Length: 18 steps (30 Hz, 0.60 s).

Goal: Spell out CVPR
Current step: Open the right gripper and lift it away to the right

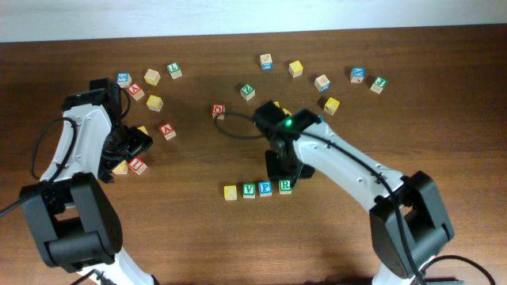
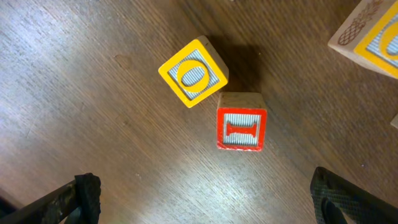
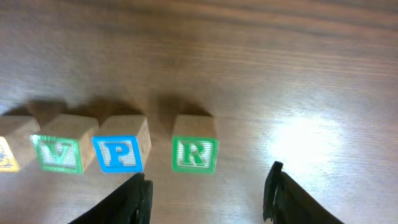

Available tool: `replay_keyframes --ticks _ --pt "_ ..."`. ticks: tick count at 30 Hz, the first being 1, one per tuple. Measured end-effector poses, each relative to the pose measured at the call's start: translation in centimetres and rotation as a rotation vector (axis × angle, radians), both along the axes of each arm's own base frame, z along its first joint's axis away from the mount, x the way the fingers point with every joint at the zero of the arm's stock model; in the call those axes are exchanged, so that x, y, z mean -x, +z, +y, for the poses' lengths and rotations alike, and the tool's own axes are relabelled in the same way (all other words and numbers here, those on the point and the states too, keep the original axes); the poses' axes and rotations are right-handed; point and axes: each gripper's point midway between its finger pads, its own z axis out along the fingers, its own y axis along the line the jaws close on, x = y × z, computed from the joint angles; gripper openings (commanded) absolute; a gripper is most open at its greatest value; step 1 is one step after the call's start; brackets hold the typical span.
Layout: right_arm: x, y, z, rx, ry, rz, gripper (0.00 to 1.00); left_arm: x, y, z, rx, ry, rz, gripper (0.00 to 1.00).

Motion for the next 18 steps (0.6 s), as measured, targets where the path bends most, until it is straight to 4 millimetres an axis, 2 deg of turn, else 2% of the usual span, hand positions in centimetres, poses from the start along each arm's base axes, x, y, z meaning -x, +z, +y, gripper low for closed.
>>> replay_keyframes --ticks 1,2,4,7,10,14,18 --pt "-0.2 0.9 -0.4 0.005 -0.014 0.008 0.47 0.0 0.0 0.0 0.000 0.000 0.000 0.99" --pt "-0.3 1.8 -1.0 0.012 -0.028 0.019 0.38 0.0 0.0 0.0 0.000 0.000 0.001 0.99" --pt "-0.8 3.4 -2.3 0.032 -0.063 0.023 0.36 0.0 0.0 0.0 0.000 0.000 0.000 0.99" --pt "-1.4 4.3 -4.7 0.054 -0.103 0.025 0.35 0.0 0.0 0.0 0.000 0.000 0.000 0.99" --pt "-0.4 5.6 -7.4 0.080 -0.146 0.061 0.35 0.0 0.0 0.0 0.000 0.000 0.000 0.99" --pt "0.2 9.3 -10.7 0.072 -0.216 -0.015 0.36 0.0 0.0 0.0 0.000 0.000 0.000 0.99" --pt "-0.4 10.1 -13.4 0.074 -0.298 -0.049 0.43 0.0 0.0 0.0 0.000 0.000 0.000 0.99"
